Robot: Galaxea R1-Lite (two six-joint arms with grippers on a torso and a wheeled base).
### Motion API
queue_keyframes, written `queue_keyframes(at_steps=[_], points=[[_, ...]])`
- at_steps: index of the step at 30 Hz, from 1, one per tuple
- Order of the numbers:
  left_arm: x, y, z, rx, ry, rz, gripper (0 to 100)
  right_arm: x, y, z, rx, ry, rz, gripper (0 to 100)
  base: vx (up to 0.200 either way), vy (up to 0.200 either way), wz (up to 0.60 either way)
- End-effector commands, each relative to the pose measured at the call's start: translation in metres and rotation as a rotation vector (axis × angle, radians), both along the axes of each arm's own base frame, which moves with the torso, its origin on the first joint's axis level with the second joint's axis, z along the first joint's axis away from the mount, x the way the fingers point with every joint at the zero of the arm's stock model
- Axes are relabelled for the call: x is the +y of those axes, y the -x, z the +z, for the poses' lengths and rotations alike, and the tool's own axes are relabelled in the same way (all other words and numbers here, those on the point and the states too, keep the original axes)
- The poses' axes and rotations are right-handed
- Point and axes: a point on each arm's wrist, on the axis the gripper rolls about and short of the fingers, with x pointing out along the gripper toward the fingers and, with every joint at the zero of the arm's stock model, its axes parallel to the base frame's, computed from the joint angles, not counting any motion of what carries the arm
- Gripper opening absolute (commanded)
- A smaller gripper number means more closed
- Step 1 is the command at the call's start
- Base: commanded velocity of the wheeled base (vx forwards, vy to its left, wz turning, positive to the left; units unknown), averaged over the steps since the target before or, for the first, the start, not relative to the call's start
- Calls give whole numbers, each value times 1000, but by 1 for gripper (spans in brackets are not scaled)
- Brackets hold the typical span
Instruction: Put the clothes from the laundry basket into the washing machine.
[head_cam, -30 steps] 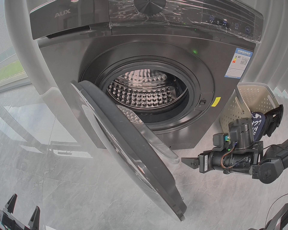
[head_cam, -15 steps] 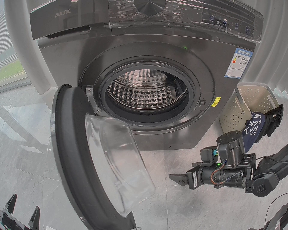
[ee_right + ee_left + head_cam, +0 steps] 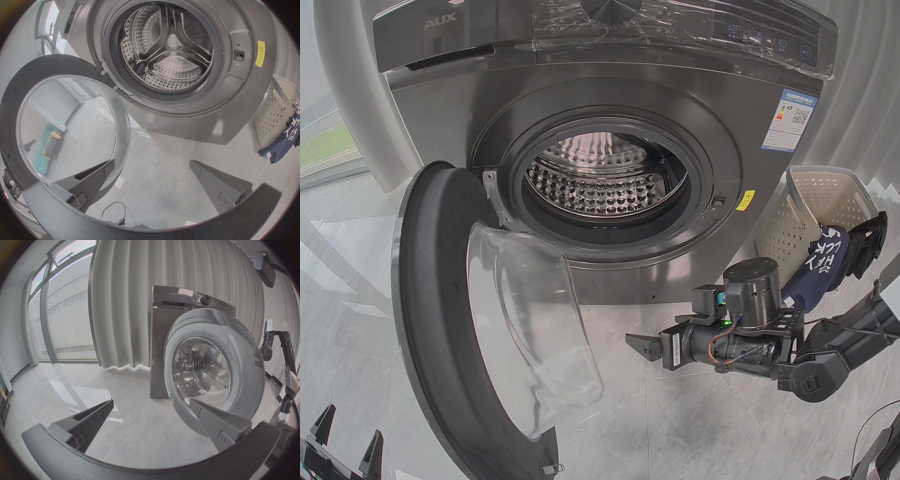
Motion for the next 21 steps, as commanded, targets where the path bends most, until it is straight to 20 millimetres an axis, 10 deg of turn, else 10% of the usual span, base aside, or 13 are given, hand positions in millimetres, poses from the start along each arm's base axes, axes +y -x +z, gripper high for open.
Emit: queue_keyframes(at_steps=[1,21], points=[[0,0,-5,0,0,1,100,17,-15,-13,9,9,8,100,-200,0,0],[0,0,-5,0,-8,1,100,57,-22,-15,-57,-55,76,100,-50,0,0]])
